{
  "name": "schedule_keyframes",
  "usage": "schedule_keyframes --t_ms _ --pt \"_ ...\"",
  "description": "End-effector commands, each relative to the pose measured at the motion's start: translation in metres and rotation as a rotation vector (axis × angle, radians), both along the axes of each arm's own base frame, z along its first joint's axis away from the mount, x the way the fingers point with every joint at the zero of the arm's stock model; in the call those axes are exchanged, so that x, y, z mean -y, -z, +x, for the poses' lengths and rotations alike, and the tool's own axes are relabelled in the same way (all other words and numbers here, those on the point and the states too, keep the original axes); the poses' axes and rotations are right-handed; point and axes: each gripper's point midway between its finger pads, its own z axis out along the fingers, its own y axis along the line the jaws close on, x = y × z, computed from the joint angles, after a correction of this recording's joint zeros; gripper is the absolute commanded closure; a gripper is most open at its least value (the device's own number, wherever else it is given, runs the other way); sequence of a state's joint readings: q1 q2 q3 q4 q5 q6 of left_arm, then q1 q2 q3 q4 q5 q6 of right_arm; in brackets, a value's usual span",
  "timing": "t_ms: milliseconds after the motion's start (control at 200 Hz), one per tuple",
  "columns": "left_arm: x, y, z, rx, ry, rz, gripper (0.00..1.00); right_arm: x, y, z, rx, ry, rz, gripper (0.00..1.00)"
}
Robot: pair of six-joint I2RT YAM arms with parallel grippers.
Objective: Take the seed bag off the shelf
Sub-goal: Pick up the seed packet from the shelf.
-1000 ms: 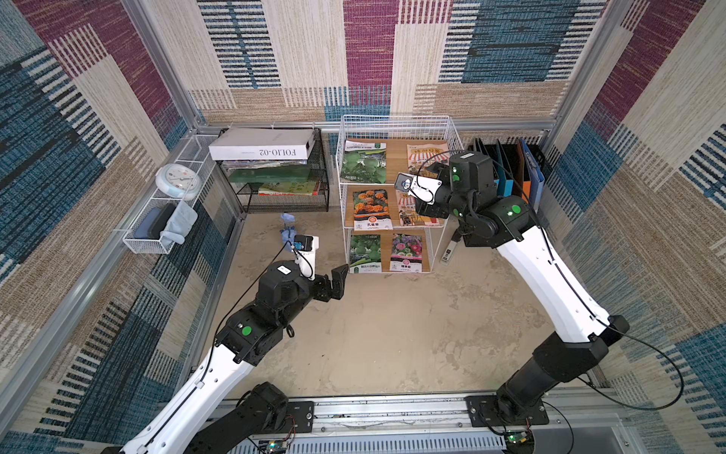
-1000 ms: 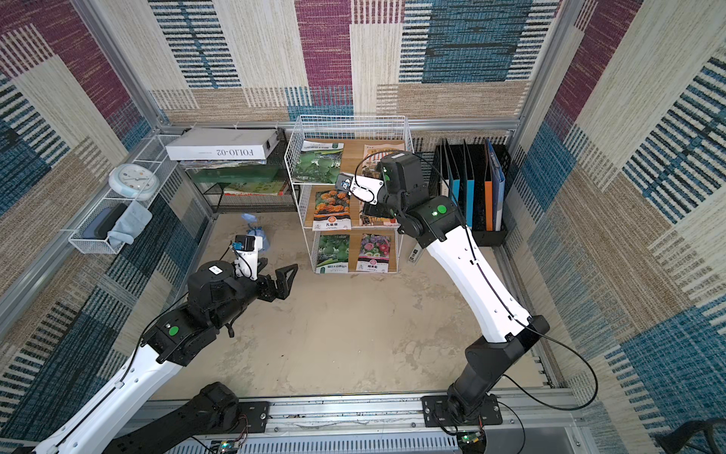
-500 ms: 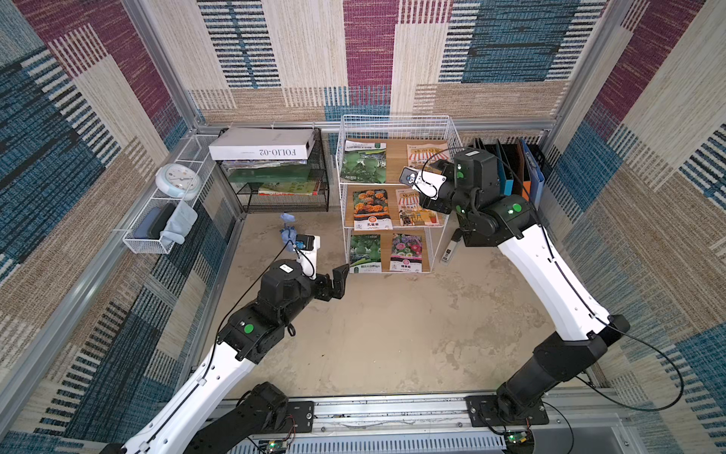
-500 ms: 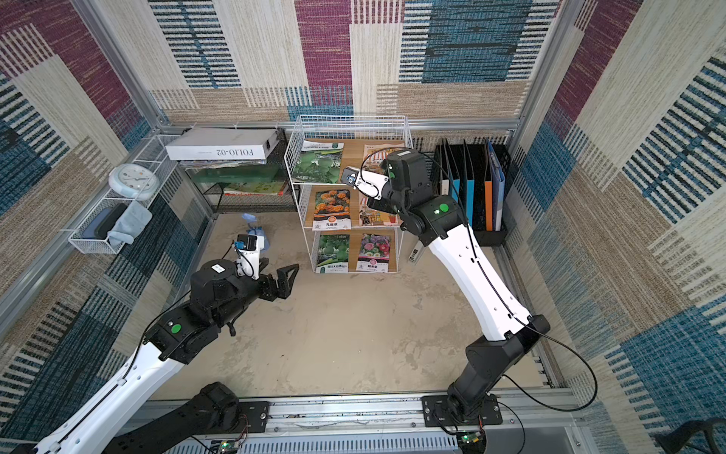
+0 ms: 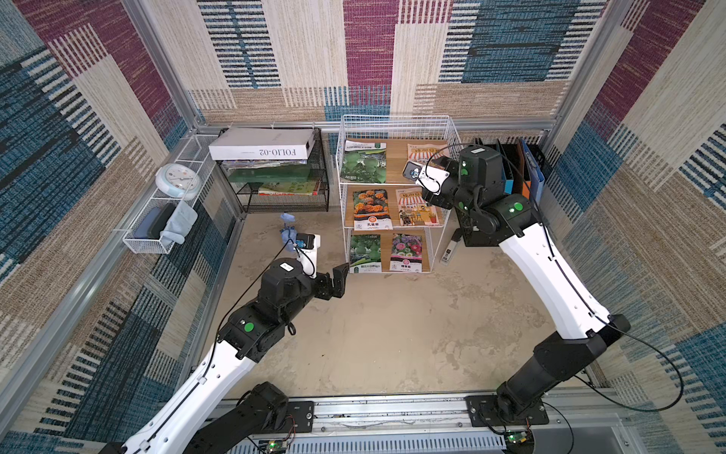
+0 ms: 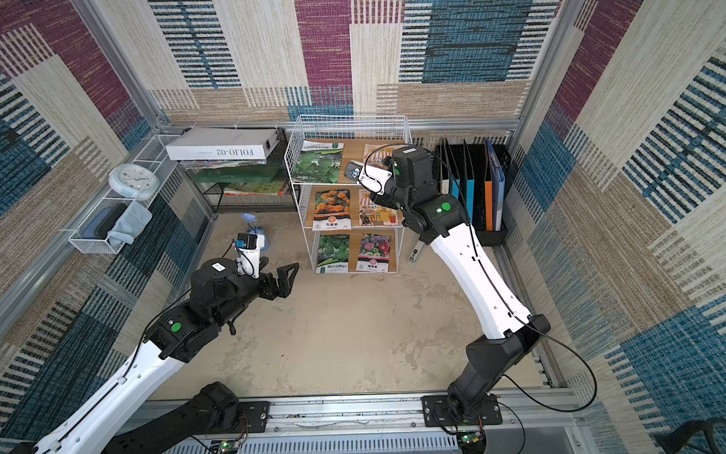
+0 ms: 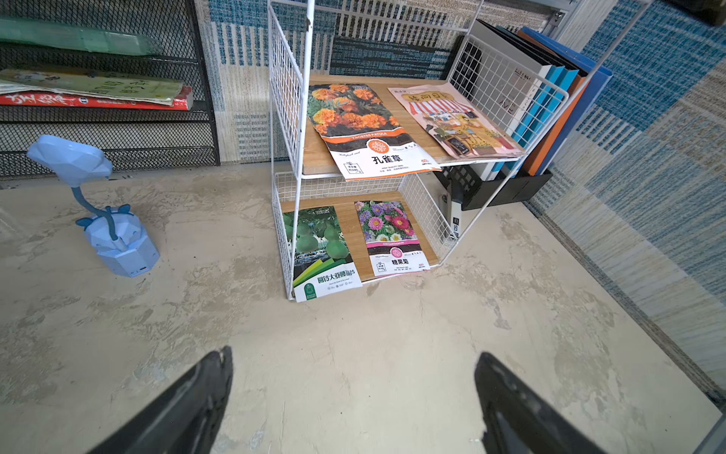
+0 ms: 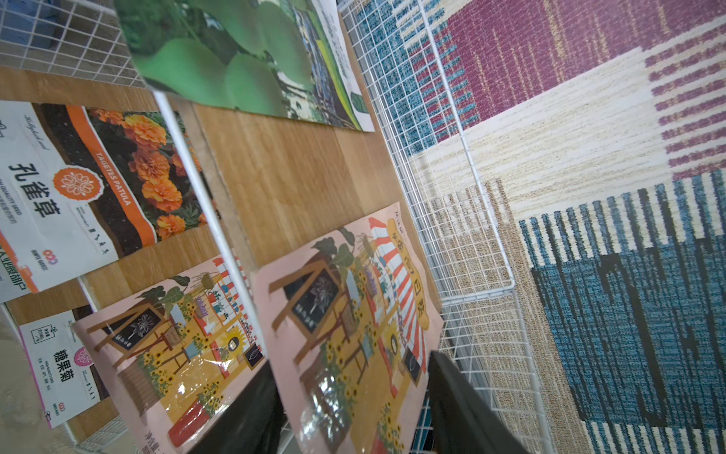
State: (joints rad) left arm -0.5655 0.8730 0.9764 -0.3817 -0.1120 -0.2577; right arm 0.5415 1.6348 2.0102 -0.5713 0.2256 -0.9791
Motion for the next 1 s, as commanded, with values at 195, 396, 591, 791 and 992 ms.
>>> schedule_keyframes --t_ms 195,396,591,791,992 --pt "0.001 -0.006 0.0 0.01 0.003 -0.007 0.0 -0.001 -0.005 -0.002 0.023 -0.009 0.043 0.51" --pt "0.005 -0.012 -0.002 0.012 0.026 -0.025 0.0 0.003 -0.011 -0.007 0.05 -0.01 0.056 0.74" --pt "0.015 -0.023 -0.007 0.028 0.091 -0.052 0.0 0.005 -0.014 -0.013 0.058 -0.016 0.066 0.83" --pt "0.04 -0.048 -0.017 0.043 0.245 -0.091 0.0 0.008 -0.02 -0.024 0.09 -0.029 0.098 1.0" --pt "0.067 -0.086 -0.025 0.019 0.379 -0.206 0.01 0.01 -0.018 -0.044 0.085 -0.069 0.157 1.0"
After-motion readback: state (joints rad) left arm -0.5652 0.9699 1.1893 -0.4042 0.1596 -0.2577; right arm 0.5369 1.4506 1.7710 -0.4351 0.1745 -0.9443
